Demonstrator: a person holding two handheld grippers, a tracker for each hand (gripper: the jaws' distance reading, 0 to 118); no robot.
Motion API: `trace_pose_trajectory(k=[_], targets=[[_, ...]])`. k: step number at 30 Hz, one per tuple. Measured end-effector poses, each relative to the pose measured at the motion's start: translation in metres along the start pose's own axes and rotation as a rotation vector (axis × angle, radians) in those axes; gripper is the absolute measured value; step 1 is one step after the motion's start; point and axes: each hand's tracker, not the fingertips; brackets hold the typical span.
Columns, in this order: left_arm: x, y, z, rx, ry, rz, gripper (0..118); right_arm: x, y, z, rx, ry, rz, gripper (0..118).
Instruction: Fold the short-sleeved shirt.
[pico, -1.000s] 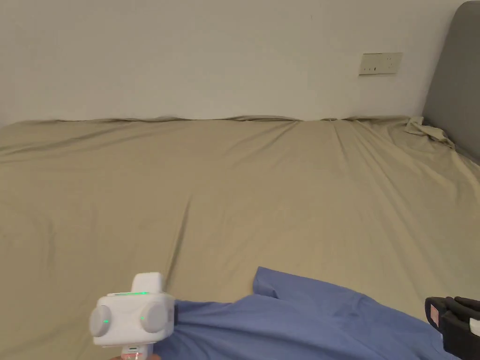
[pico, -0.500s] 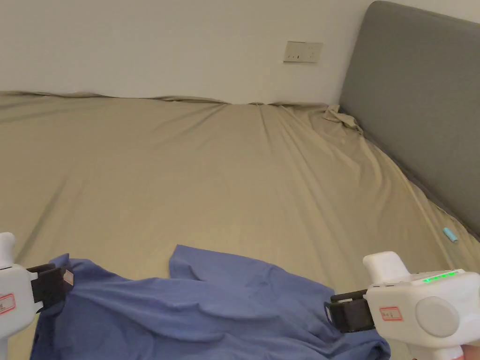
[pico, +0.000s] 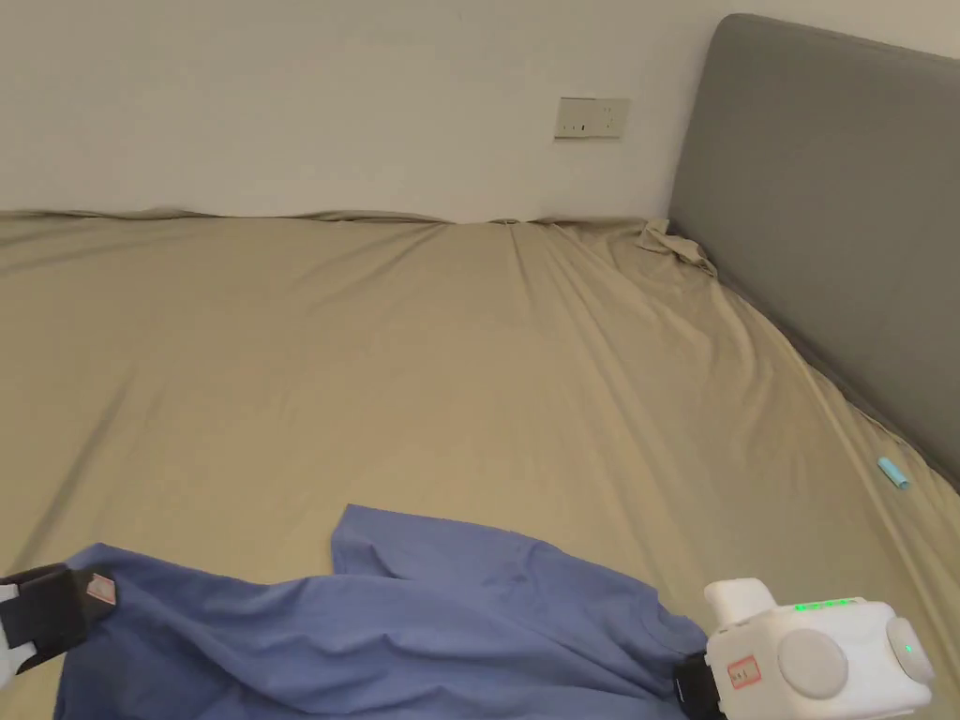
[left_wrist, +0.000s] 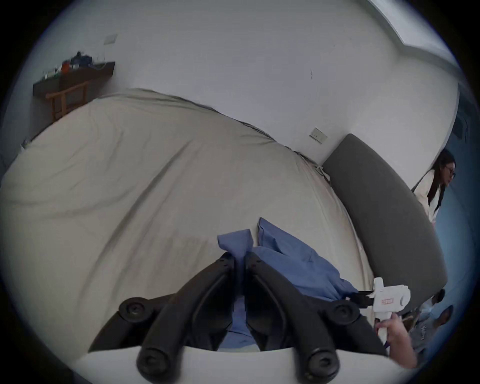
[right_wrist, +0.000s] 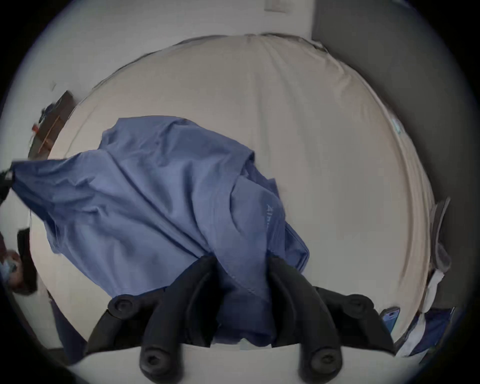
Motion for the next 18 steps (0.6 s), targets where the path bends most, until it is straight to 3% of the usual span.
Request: trace_pose_trajectory(k=[5,7,18], targets=[[0.003,-0.009,-0.012,-0.012,0.054,-0.03,5,-0.004,-0.001,0.025,0.099,0.005,-0.038,25],[0.002,-0.006,-0.009,-0.01,-0.045,0.028,5,-0.006,0.003,0.043,0.178,0.032,-0.054,24],[0.036,0.041,0.023,0.164,-0.039,-0.095,3,-0.051,0.064,0.149,0.548,-0.022,0.147,22]])
